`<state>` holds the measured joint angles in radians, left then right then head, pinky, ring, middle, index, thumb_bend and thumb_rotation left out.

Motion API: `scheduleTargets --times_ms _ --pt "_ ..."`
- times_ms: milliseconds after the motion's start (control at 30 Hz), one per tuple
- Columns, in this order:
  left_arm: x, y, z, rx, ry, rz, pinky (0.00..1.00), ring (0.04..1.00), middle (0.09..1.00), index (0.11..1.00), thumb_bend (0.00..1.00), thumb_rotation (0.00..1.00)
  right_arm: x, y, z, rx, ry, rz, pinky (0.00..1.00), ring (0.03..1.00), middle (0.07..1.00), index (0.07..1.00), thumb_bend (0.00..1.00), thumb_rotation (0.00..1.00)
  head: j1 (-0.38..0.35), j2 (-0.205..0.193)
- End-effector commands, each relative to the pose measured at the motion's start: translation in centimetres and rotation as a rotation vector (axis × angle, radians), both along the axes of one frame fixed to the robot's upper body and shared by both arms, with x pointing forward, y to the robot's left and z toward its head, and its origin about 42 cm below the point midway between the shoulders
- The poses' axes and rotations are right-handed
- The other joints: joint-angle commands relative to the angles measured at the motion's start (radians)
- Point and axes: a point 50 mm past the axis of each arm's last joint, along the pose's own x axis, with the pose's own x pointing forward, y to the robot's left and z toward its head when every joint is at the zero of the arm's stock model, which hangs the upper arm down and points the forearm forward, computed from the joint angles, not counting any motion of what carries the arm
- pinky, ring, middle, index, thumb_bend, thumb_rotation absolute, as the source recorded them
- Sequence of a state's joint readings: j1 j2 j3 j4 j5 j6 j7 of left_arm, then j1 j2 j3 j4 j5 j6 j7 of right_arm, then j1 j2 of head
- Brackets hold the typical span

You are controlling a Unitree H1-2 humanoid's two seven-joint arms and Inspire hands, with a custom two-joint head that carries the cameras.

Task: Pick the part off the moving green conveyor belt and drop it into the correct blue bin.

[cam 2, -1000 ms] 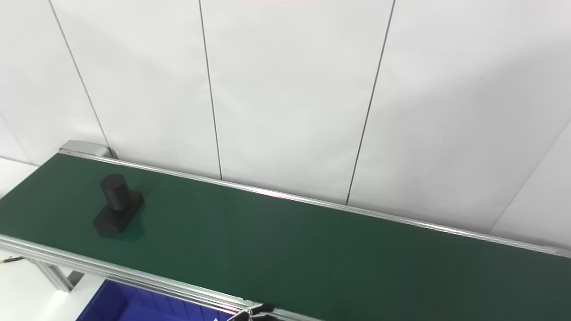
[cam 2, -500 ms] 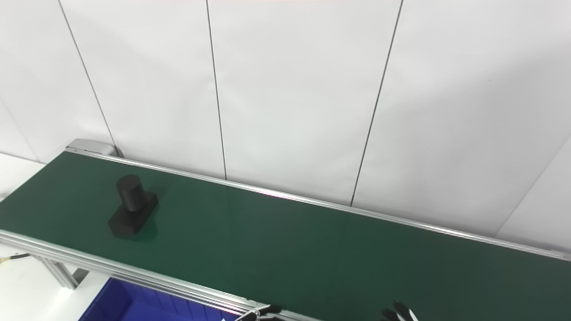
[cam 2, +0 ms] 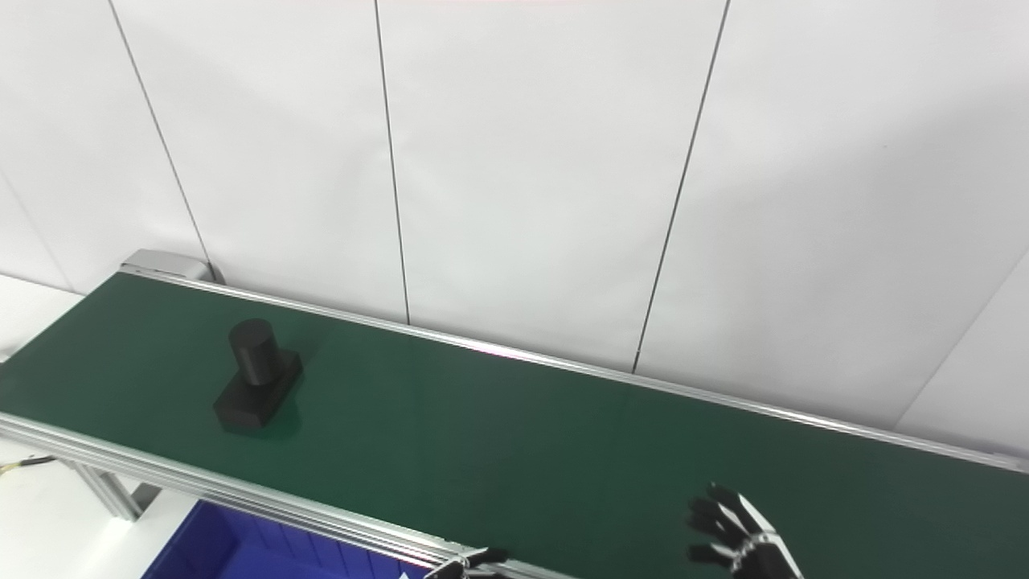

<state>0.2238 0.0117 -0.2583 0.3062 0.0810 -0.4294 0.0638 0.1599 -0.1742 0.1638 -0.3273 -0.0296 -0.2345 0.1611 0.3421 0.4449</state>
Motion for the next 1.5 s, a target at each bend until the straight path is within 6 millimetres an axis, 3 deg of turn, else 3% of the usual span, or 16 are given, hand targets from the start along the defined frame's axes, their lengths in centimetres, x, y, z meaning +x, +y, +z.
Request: scheduleTargets --times_ms 0,333,433,667,733,967,1067,1467 --pt "1.1 -0.5 1.0 -0.008 -0.075 -0.014 0.7 0.76 0.783 0.819 0.92 0.66 0.6 0.0 1.8 -0.02 -0.055 0.013 0.64 0.77 0.812 0.833 0.62 0.79 -0.006 0.004" --pt "1.4 -0.3 1.1 -0.001 -0.082 -0.02 0.7 0.761 0.782 0.821 0.92 0.68 4.7 0.4 4.4 -0.101 -0.128 -0.005 0.6 0.775 0.837 0.835 0.67 0.82 -0.01 0.015" --pt "1.5 -0.2 1.1 0.001 -0.083 -0.02 0.7 0.761 0.781 0.819 0.92 0.67 6.1 0.9 5.1 -0.105 -0.125 -0.008 0.64 0.795 0.84 0.86 0.67 0.81 -0.011 0.018" --pt "1.8 0.0 1.0 0.003 -0.083 -0.023 0.7 0.761 0.78 0.819 0.92 0.67 8.9 2.5 7.5 -0.115 -0.158 -0.008 0.66 0.793 0.825 0.864 0.64 0.76 -0.018 0.02" --pt "1.9 0.1 1.0 0.004 -0.083 -0.025 0.7 0.762 0.781 0.822 0.92 0.67 9.4 2.9 8.0 -0.114 -0.167 0.0 0.66 0.786 0.816 0.862 0.57 0.7 -0.019 0.02" --pt "2.1 0.3 0.9 0.009 -0.082 -0.027 0.71 0.766 0.784 0.826 0.92 0.68 11.5 5.1 8.8 -0.102 -0.191 0.043 0.67 0.782 0.81 0.857 0.53 0.53 -0.025 0.02" --pt "2.1 0.3 1.0 0.007 -0.083 -0.028 0.71 0.768 0.786 0.828 0.91 0.68 12.2 6.0 8.9 -0.109 -0.169 0.063 0.69 0.798 0.818 0.864 0.56 0.49 -0.029 0.021" --pt "2.2 -0.1 1.0 -0.002 -0.082 -0.026 0.71 0.768 0.783 0.826 0.91 0.68 15.0 9.0 8.7 -0.195 -0.132 0.124 0.73 0.824 0.833 0.87 0.68 0.49 -0.032 0.029"
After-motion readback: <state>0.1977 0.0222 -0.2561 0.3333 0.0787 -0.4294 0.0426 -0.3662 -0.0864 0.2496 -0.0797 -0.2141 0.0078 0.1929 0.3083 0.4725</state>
